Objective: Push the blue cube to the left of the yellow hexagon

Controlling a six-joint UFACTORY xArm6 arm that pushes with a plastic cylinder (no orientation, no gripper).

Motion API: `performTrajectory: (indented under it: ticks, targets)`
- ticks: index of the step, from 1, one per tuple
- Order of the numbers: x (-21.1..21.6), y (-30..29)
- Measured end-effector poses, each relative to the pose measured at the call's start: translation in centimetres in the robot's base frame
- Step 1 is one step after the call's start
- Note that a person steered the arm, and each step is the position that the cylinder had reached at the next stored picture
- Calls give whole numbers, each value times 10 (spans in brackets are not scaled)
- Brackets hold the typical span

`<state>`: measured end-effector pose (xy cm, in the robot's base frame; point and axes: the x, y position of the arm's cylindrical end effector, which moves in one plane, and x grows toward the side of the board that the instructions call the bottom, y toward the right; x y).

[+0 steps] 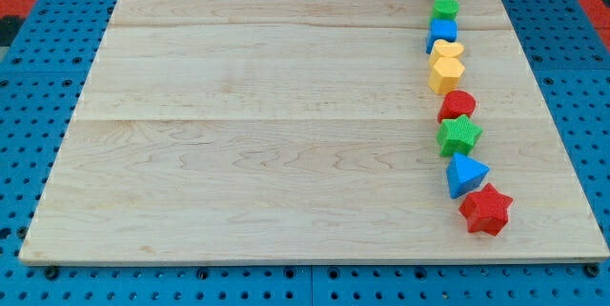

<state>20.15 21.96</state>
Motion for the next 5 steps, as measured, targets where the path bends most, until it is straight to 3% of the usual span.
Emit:
performTrajectory:
  ticks: [3, 5]
  targets:
    - [92, 11]
    - [98, -106]
